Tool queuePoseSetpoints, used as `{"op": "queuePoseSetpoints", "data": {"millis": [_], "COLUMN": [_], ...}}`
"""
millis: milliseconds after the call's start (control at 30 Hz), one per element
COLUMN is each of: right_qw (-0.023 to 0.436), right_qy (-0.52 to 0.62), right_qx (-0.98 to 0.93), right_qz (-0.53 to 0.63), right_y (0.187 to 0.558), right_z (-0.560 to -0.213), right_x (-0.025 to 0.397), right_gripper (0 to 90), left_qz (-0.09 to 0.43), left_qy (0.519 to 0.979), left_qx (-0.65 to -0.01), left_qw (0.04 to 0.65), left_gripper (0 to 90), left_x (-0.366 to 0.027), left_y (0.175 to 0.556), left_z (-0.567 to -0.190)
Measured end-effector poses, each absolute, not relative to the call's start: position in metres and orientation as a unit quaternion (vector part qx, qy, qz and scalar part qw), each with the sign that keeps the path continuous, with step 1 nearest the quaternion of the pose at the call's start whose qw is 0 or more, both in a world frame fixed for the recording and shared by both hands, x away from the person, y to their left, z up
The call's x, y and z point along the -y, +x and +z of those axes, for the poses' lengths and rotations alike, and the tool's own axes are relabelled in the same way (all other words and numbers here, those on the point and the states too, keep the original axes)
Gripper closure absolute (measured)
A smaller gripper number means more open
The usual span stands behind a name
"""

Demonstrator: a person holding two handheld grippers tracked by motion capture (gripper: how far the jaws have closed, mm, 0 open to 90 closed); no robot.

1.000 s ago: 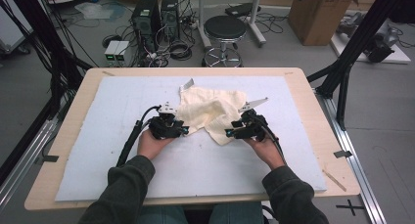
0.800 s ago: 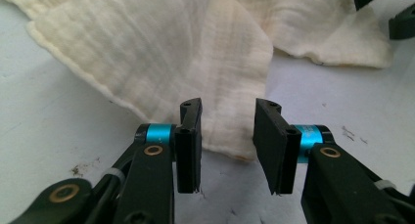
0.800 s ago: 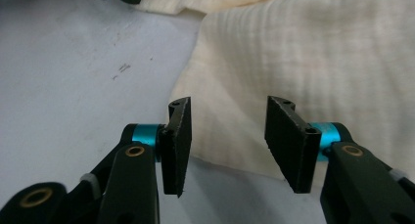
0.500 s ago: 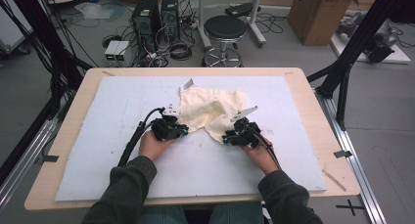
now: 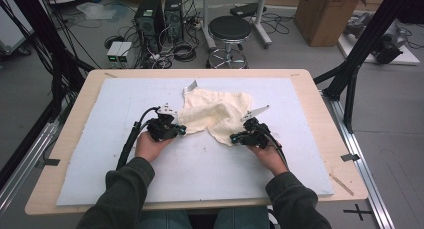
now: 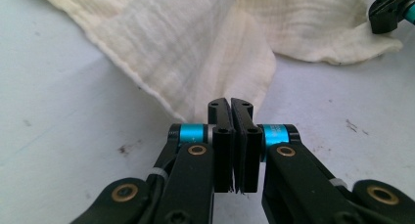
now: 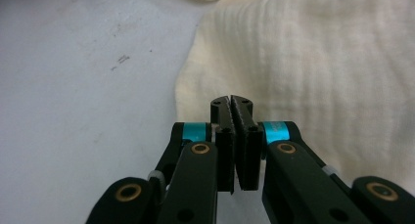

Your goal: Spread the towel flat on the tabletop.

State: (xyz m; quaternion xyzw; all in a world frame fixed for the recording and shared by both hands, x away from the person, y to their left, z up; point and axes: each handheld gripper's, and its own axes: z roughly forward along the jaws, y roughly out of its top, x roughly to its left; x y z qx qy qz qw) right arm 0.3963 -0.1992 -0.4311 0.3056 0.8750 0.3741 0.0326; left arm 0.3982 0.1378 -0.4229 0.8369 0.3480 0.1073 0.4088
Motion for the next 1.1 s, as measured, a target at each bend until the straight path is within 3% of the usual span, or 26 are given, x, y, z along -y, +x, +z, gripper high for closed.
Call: {"op": "queuePoseSetpoints", "data": {"millis": [433, 767, 1100], "right_qw": [0.019, 0.012, 0.001], "right_qy": [0.287, 0.257, 0.242], "right_qx": [-0.877, -0.882, -0.886], "right_qz": [0.385, 0.394, 0.396], "right_y": [0.38, 0.359, 0.345], "right_z": [-0.416, -0.416, -0.419], "right_x": [0.218, 0.212, 0.219], "right_gripper": [88.3, 88.1, 88.0], "left_qz": [0.127, 0.132, 0.128], "left_qy": [0.841, 0.847, 0.846], "left_qx": [-0.332, -0.324, -0.321], "left_qw": [0.409, 0.4, 0.407], "left_gripper": [87.4, 87.4, 87.4], "left_x": [-0.167, -0.177, -0.181], "left_y": [0.357, 0.314, 0.295], "left_z": [-0.409, -0.42, -0.419]}}
